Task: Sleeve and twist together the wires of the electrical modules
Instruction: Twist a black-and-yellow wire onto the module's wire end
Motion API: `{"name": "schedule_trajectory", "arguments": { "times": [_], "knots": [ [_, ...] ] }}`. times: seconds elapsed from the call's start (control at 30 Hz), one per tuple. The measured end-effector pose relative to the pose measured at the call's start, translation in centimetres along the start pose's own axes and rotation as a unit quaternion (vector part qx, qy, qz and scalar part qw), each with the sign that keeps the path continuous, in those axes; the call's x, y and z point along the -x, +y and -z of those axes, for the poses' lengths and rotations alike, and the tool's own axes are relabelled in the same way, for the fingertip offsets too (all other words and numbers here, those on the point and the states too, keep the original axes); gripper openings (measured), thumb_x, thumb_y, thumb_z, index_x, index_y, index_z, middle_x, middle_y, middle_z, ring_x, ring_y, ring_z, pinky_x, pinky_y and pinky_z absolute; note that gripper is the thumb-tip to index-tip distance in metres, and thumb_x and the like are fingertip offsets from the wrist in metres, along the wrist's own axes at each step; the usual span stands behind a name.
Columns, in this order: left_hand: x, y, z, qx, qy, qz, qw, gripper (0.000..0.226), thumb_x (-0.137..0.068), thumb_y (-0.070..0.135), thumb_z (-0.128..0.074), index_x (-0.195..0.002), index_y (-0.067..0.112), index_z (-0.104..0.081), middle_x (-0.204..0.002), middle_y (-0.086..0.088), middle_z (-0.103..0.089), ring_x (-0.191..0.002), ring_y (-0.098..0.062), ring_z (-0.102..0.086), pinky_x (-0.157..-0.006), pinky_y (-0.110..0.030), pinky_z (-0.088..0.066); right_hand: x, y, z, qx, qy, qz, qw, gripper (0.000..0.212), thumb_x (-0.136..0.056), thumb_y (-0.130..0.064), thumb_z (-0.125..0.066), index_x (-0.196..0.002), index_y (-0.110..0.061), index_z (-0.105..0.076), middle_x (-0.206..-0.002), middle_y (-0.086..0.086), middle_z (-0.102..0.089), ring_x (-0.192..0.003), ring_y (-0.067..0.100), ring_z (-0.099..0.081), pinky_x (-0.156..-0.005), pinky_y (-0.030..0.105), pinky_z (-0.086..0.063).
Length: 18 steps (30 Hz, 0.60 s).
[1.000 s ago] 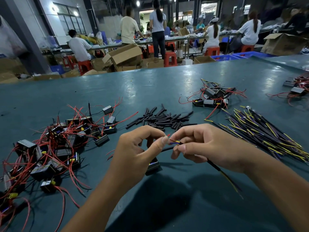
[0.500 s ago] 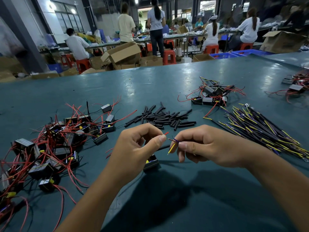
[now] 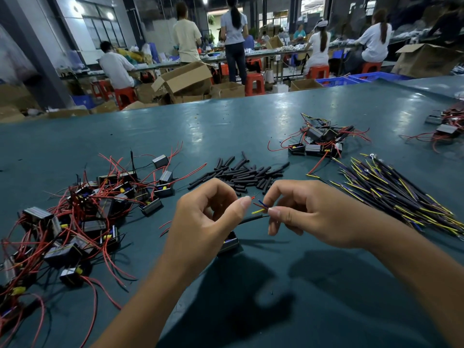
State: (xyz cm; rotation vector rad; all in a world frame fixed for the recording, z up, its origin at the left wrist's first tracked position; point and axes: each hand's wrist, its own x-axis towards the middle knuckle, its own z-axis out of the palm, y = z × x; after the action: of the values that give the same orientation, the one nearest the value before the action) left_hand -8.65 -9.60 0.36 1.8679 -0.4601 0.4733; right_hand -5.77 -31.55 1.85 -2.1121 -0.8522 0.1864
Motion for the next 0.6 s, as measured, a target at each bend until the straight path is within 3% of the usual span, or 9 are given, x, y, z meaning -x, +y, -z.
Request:
{"name": "schedule_trajectory", "arguments": {
  "times": [0.1, 0.17, 0.4, 0.5, 0.6],
  "knots": [
    [0.2, 0.0, -0.5, 0.027, 0.006, 0.043, 0.999, 0.043, -0.076, 0.051, -0.075, -0.067, 0.013, -0.057, -0.053, 0.003, -0.047, -0.049, -0.008, -0.040, -0.046, -0.020, -0.033, -0.1, 0.1, 0.1, 0.015, 0.044, 0.009, 0.999, 0.004, -0.099, -0.029, -0.058, -0.098, -0.026, -0.061, -0.082, -0.010, -0.074, -0.065, 0.027, -0.058, -0.061, 0.039, -0.045],
    [0.2, -0.1, -0.7, 0.039, -0.011, 0.070, 0.997, 0.039, -0.080, 0.045, -0.076, -0.066, 0.012, -0.060, -0.051, 0.005, -0.051, -0.046, -0.007, -0.040, -0.045, -0.017, -0.032, 0.0, 0.1, 0.0, 0.005, 0.056, 0.011, 0.998, 0.006, -0.098, -0.029, -0.058, -0.099, -0.025, -0.062, -0.081, -0.009, -0.074, -0.070, 0.029, -0.060, -0.064, 0.041, -0.045],
    [0.0, 0.0, -0.9, 0.151, -0.023, 0.145, 0.978, 0.025, -0.093, 0.017, -0.060, -0.069, 0.016, -0.066, -0.060, -0.006, -0.061, -0.044, -0.011, -0.039, -0.043, -0.018, -0.030, -0.2, 0.2, -0.1, -0.068, 0.060, 0.015, 0.996, 0.009, -0.096, -0.020, -0.059, -0.101, -0.012, -0.061, -0.076, 0.000, -0.073, -0.061, -0.001, -0.055, -0.059, 0.011, -0.038],
    [0.1, 0.4, -1.1, 0.198, -0.033, 0.208, 0.957, 0.033, -0.094, 0.009, -0.056, -0.063, 0.018, -0.063, -0.058, -0.007, -0.057, -0.041, -0.011, -0.035, -0.040, -0.016, -0.024, -0.2, 0.1, -0.1, -0.152, 0.070, 0.026, 0.986, 0.013, -0.096, -0.020, -0.061, -0.104, -0.010, -0.062, -0.072, 0.004, -0.069, -0.058, 0.006, -0.050, -0.054, 0.013, -0.038],
    [0.2, 0.9, -1.3, 0.262, -0.081, 0.265, 0.924, 0.028, -0.089, 0.015, -0.059, -0.062, 0.020, -0.063, -0.058, -0.004, -0.054, -0.039, -0.007, -0.034, -0.038, -0.012, -0.023, -0.2, 0.0, -0.2, -0.255, 0.071, 0.022, 0.964, 0.019, -0.092, -0.021, -0.059, -0.106, -0.014, -0.068, -0.066, 0.003, -0.060, -0.054, 0.013, -0.043, -0.047, 0.017, -0.031]
  ]
}}
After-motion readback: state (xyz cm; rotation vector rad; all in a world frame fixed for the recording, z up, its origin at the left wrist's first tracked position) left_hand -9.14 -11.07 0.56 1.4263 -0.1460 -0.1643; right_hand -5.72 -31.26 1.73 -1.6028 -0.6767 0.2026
